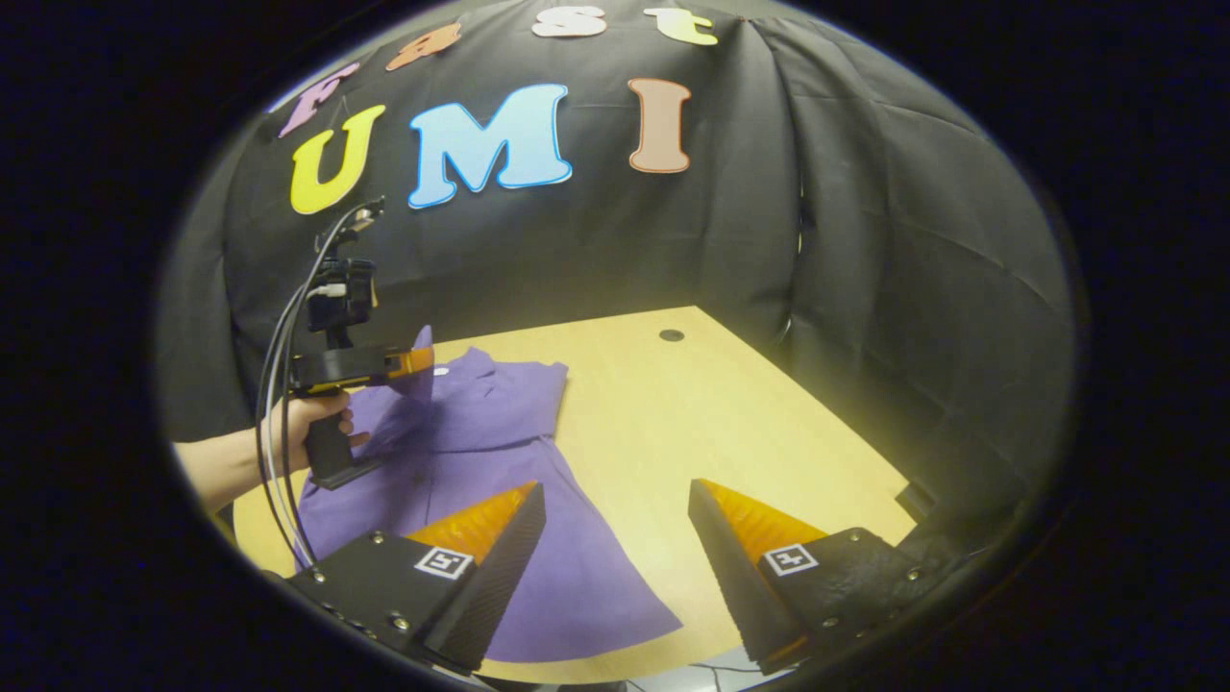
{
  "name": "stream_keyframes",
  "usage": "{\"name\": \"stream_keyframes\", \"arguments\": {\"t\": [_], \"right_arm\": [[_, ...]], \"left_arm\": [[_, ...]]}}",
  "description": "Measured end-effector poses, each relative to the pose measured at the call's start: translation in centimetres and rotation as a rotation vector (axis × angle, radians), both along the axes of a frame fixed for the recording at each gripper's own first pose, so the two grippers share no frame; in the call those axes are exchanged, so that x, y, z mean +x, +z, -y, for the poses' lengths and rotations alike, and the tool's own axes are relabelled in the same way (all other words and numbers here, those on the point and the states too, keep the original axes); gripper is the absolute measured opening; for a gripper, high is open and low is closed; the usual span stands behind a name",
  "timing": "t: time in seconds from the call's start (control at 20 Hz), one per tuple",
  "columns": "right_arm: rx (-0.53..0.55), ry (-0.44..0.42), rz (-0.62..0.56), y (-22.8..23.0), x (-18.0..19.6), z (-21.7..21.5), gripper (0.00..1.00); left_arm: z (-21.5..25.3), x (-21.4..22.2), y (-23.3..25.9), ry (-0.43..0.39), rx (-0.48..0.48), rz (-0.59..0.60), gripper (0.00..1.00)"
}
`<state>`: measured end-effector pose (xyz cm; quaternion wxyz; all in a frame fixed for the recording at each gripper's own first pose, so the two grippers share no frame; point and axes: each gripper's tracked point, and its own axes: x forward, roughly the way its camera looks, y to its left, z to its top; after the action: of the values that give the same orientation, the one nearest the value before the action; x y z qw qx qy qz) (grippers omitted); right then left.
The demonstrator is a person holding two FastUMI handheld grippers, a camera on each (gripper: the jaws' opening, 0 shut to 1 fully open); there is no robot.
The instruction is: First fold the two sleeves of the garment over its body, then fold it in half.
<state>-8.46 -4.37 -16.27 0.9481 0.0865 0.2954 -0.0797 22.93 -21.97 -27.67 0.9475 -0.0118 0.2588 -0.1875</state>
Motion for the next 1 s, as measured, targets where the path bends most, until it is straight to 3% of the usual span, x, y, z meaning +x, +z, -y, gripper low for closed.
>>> {"name": "stream_keyframes", "arguments": {"t": [0.5,0.6,0.7,0.85,0.9,1.0], "right_arm": [[0.029,0.190,-0.044,-4.2,1.1,0.8,0.94],[0.017,0.215,-0.045,-4.7,1.4,1.0,0.94],[0.007,0.222,-0.042,-5.1,1.6,0.9,0.94],[0.000,0.218,-0.044,-5.4,1.8,0.5,0.94],[-0.010,0.214,-0.044,-5.5,1.8,0.5,0.94],[-0.027,0.214,-0.047,-5.6,1.5,0.2,0.94]], "left_arm": [[2.2,-1.4,-5.2,-0.010,0.158,-0.052,0.10],[2.4,-2.0,-5.3,-0.014,0.147,-0.062,0.22],[2.7,-2.7,-4.9,-0.025,0.119,-0.062,0.23],[2.7,-4.4,-4.1,-0.052,0.093,-0.070,0.51],[2.3,-5.0,-3.6,-0.051,0.086,-0.069,0.55],[1.1,-6.1,-2.8,-0.034,0.068,-0.060,0.78]]}}
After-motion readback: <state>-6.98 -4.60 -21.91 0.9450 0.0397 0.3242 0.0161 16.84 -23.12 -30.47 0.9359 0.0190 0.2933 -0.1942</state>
